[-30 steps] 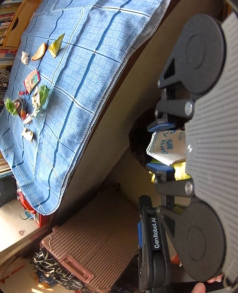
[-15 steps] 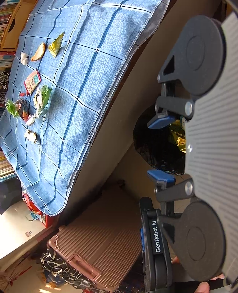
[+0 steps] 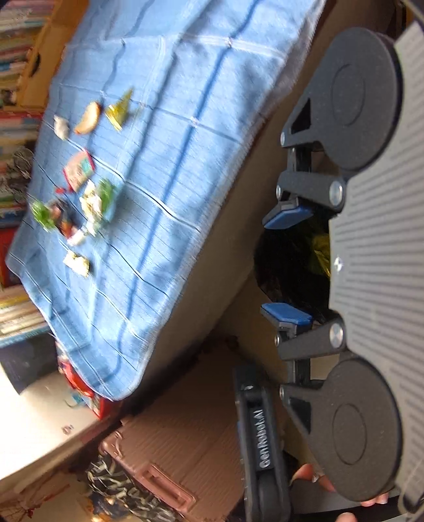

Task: Collect trash
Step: 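Raise both open tools back over the cloth, then grasp a yellow-green wrapper with the right tool while the left tool grasps a clear wrapper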

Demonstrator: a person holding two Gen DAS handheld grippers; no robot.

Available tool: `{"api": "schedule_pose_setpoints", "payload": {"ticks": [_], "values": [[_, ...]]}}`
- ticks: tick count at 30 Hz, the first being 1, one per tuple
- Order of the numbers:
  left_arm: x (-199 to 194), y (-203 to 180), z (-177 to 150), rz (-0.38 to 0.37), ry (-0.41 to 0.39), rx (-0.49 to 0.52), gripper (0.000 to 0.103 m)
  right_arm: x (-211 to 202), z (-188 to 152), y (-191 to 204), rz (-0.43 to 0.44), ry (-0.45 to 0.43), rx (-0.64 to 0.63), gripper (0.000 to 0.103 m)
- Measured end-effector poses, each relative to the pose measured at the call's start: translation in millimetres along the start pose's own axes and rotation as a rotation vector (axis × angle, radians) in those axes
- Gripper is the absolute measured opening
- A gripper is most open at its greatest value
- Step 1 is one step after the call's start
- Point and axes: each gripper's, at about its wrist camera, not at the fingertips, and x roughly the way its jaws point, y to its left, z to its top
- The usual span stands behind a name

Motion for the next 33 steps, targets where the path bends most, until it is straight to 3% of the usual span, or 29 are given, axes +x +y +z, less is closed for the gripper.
{"api": "schedule_pose_setpoints", "payload": {"ticks": [6, 10, 15, 20, 27, 33], "values": [[5.2, -25.2, 48.1, -0.087, -0.054, 0.061, 0.074, -28.8, 22.4, -15.3, -0.12, -0.086, 0.071, 0.065], [7.8, -50.6, 74.6, -0.103, -0.102, 0.12, 0.075, -42.8, 47.2, -33.9, -0.194, -0.16, 0.092, 0.065], [23.2, -78.5, 104.8, -0.122, -0.136, 0.115, 0.079, -38.0, 78.2, -62.7, -0.262, -0.202, 0.088, 0.065], [67.1, -112.4, 138.9, -0.081, -0.137, 0.045, 0.076, -8.8, 112.4, -98.0, -0.275, -0.213, 0.075, 0.065], [153.0, -140.1, 172.0, 0.053, -0.028, -0.099, 0.064, 44.6, 148.7, -149.1, -0.275, -0.183, 0.064, 0.065], [200.8, -147.2, 184.8, 0.114, 0.034, -0.153, 0.063, 82.2, 164.3, -175.6, -0.227, -0.116, 0.047, 0.065]]}}
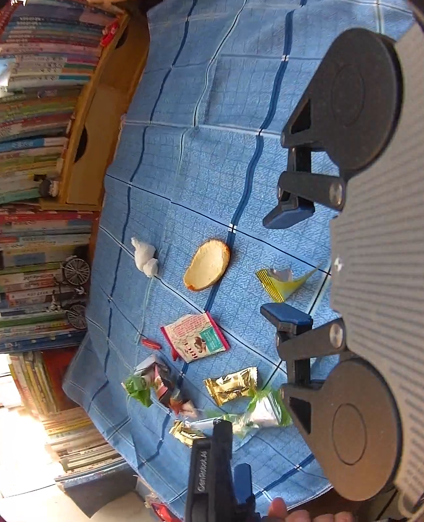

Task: Collect trash
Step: 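Grasp a yellow-green wrapper with the right tool while the left tool grasps a clear wrapper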

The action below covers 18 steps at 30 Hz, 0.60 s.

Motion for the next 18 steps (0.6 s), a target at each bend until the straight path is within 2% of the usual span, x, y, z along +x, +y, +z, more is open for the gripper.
{"api": "schedule_pose_setpoints", "payload": {"ticks": [5, 9, 13, 18], "values": [[19.7, -9.8, 2.7, 0.031, 0.029, 0.0, 0.063, 24.7, 3.1, -2.1, 0.042, 0.055, -0.024, 0.065], [27.9, -14.5, 0.8, 0.048, 0.048, 0.008, 0.059, 37.4, 4.2, -0.2, 0.064, 0.087, -0.045, 0.065], [29.2, -16.7, 0.4, 0.074, 0.038, 0.024, 0.053, 46.0, 4.7, 1.9, 0.075, 0.113, -0.07, 0.065], [19.0, -14.8, -0.1, 0.052, 0.014, 0.008, 0.05, 50.7, 1.9, 5.7, 0.105, 0.145, -0.105, 0.062]]}}
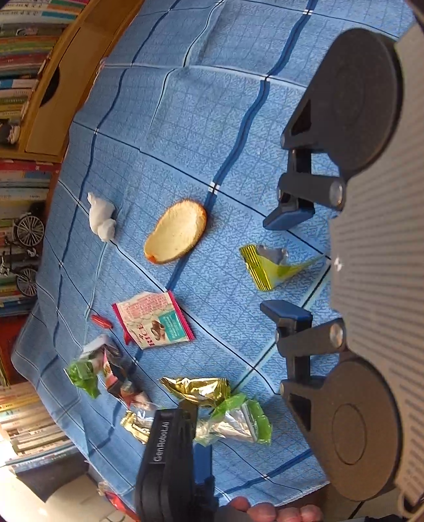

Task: Collect trash
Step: 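Grasp a yellow-green wrapper with the right tool while the left tool grasps a clear wrapper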

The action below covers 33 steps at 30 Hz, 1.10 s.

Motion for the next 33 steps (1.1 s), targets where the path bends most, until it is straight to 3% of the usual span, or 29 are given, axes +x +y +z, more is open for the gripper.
{"api": "schedule_pose_setpoints", "payload": {"ticks": [7, 8, 9, 11, 13, 24, 33], "values": [[9.4, -2.6, 2.5, 0.023, 0.008, 0.032, 0.05, 2.1, -2.6, 2.5, 0.008, 0.011, -0.028, 0.051], [12.4, -1.7, 2.7, 0.015, 0.028, 0.026, 0.045, 2.4, -2.0, 2.0, 0.009, 0.011, -0.029, 0.049], [15.4, -1.2, 2.5, 0.006, 0.056, 0.022, 0.029, 2.7, -1.5, 1.4, 0.01, 0.011, -0.03, 0.044], [17.5, -0.2, 2.1, -0.022, 0.093, 0.017, 0.03, 3.4, -0.2, 0.5, 0.01, 0.01, -0.035, 0.038], [11.6, 1.1, 1.6, -0.047, 0.083, 0.01, 0.029, 4.1, 1.3, -0.3, 0.015, 0.013, -0.035, 0.03], [-20.3, 12.4, -1.3, -0.081, 0.04, 0.01, 0.029, -5.9, -1.6, 0.4, 0.023, -0.001, -0.014, 0.024], [-43.3, 23.5, -16.5, -0.08, 0.032, 0.079, 0.029, -25.5, -11.1, 12.4, 0.011, -0.031, -0.004, 0.024]]}}
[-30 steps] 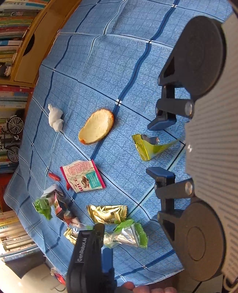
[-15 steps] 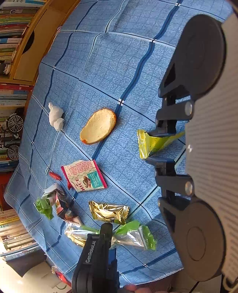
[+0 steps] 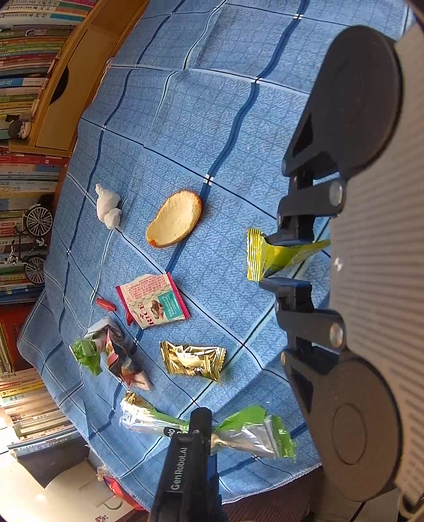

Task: Collect trash
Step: 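Grasp a yellow-green wrapper with the right tool while the left tool grasps a clear wrapper, then carry both wrappers down into the black bin and open both tools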

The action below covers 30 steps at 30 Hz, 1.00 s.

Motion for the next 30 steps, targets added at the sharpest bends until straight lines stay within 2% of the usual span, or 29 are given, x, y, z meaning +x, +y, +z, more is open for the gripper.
{"api": "schedule_pose_setpoints", "payload": {"ticks": [10, 17, 21, 25, 30], "values": [[-55.7, 41.2, -42.3, -0.058, -0.015, 0.054, 0.029, -44.0, -27.9, 39.3, -0.037, -0.07, 0.017, 0.023], [-105.4, 94.2, -91.2, -0.128, -0.018, 0.147, 0.029, -95.0, -81.6, 89.2, -0.092, -0.12, 0.073, 0.023], [-125.3, 124.7, -121.4, -0.149, 0.005, 0.185, 0.029, -119.6, -117.1, 121.6, -0.118, -0.112, 0.085, 0.023], [-137.9, 151.4, -151.7, -0.149, 0.029, 0.203, 0.029, -133.4, -143.9, 153.7, -0.099, -0.089, 0.045, 0.023], [-140.7, 177.8, -182.6, -0.118, 0.065, 0.165, 0.029, -137.6, -166.2, 181.4, -0.046, -0.062, -0.011, 0.023]]}}
